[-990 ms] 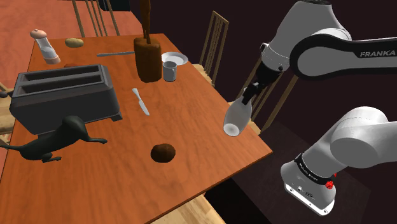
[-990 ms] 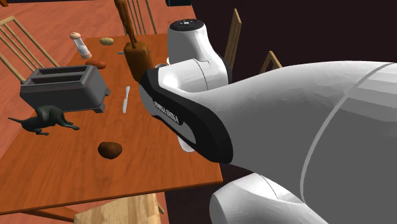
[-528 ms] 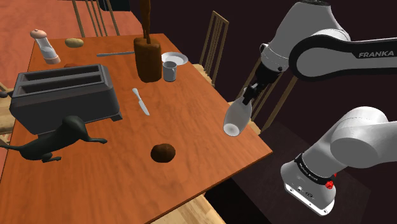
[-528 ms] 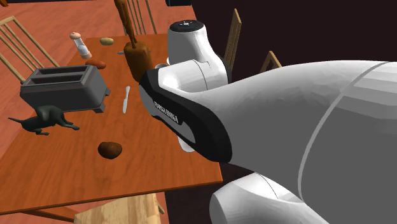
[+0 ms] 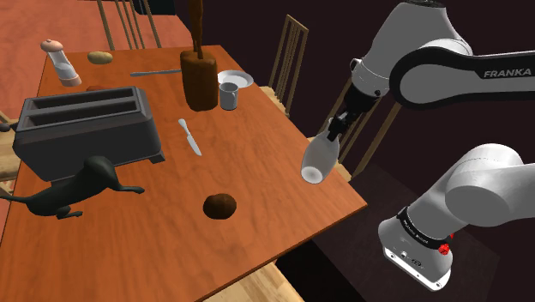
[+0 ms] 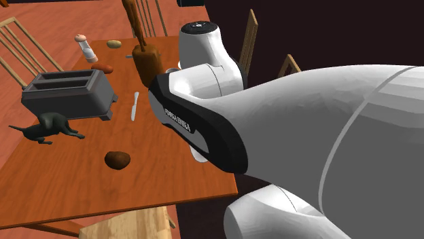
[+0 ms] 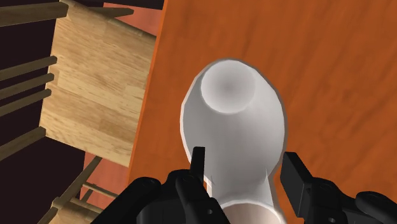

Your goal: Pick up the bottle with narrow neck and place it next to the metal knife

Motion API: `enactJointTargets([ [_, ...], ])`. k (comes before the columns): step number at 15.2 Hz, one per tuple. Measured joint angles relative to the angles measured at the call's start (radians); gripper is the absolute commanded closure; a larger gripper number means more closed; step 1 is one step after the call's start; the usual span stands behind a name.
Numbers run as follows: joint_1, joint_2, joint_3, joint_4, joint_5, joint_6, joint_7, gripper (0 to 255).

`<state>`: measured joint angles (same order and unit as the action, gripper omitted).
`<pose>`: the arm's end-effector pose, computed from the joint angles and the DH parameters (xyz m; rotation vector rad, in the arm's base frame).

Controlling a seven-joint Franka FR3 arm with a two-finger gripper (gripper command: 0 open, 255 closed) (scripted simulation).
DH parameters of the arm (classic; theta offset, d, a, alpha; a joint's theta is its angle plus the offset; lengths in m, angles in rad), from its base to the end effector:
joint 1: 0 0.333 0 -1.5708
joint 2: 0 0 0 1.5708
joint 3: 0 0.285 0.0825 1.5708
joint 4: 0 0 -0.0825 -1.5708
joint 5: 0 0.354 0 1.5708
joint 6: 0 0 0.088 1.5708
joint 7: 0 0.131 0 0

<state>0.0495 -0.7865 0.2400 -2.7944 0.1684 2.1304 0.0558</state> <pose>0.3046 0.0898 0.3919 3.1275 0.1450 0.1817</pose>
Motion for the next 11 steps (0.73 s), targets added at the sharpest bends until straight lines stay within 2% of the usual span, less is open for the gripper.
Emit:
enactJointTargets([
  [11, -0.008, -0.027, -0.017, 0.104, -0.017, -0.131, 0.001, 255],
])
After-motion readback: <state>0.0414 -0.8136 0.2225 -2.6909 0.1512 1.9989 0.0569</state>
